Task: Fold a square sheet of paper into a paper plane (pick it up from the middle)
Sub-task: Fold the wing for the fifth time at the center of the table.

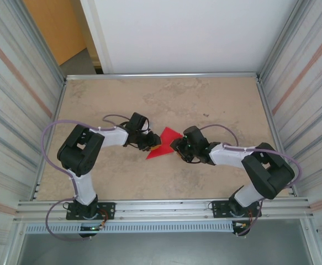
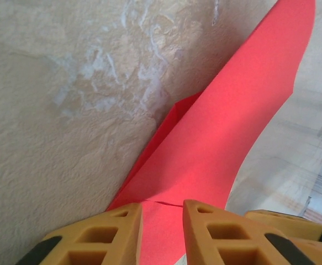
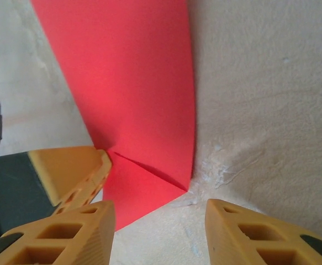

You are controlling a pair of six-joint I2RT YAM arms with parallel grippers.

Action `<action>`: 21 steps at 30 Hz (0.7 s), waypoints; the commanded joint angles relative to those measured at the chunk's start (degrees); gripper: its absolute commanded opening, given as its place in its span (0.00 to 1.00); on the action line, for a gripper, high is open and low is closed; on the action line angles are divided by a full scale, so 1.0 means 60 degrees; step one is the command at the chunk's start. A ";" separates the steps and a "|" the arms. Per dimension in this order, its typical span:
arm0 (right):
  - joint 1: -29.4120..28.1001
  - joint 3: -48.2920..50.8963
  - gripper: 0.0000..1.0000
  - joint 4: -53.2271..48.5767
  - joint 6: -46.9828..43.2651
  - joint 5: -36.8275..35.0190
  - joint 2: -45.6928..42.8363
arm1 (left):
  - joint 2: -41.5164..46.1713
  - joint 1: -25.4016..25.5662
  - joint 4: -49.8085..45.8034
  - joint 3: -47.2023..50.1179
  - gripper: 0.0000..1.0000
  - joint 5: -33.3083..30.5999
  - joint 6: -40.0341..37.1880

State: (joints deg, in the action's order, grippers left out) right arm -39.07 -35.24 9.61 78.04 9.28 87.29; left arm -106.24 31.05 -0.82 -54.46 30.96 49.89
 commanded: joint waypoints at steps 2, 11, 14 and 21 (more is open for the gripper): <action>-0.0102 -0.0211 0.43 0.0317 0.0453 0.0024 0.0365 | -0.0413 -0.0140 -0.0014 0.0338 0.27 0.0141 0.0400; -0.0110 -0.0482 0.34 0.0514 0.0506 0.0126 0.0999 | -0.0440 -0.0183 -0.0127 0.0346 0.25 0.0148 0.0328; -0.0114 -0.0496 0.34 0.0579 0.0529 0.0180 0.1120 | -0.0448 -0.0204 -0.0112 0.0375 0.25 0.0179 0.0328; -0.0105 -0.0385 0.31 0.1456 0.0503 0.0245 0.1349 | -0.0433 -0.0238 -0.0061 0.0400 0.25 0.0254 0.0339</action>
State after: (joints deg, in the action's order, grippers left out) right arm -39.38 -36.93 15.07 80.42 10.57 94.11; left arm -106.83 30.06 1.17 -53.67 33.47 51.33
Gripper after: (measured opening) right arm 0.307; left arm 0.249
